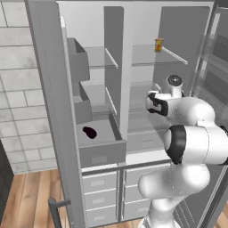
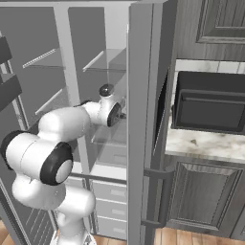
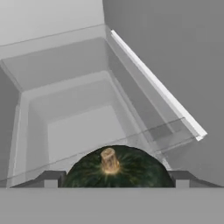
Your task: Take the squash and eggplant from the fridge shelf and place them in the freezer drawer to begin freezing them.
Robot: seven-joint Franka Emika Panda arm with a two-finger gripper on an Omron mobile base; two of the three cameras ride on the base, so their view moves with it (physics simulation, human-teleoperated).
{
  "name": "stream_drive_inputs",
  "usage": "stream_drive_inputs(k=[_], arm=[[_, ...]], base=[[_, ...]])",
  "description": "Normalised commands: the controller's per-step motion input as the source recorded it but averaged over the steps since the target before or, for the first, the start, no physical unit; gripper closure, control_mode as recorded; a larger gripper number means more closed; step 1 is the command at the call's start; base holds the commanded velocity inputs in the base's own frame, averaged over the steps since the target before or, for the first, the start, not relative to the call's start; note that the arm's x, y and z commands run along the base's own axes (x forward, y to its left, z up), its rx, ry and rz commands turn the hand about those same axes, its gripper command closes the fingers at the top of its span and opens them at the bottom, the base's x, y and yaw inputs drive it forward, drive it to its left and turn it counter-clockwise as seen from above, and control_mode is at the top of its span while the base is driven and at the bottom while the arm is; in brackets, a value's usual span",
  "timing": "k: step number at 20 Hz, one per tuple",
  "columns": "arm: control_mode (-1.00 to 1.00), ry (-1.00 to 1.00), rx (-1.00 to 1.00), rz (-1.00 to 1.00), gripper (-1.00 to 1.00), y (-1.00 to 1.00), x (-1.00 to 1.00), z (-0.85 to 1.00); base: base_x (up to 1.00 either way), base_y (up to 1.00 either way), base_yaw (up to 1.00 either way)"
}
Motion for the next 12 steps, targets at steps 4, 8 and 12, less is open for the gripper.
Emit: stream_drive_inputs(k=[4, 8, 12], arm=[[-1.00, -0.05, 0.00, 0.19, 1.00, 0.48, -0.96, 0.41], [-1.00, -0.05, 0.00, 0.16, 1.00, 0.47, -0.99, 0.70], [-1.00, -0.03, 0.00, 0.15, 1.00, 0.45, -0.99, 0.89]], base=[[0.00, 0.00, 0.00], [0.00, 0.00, 0.00], [0.00, 0.00, 0.00]])
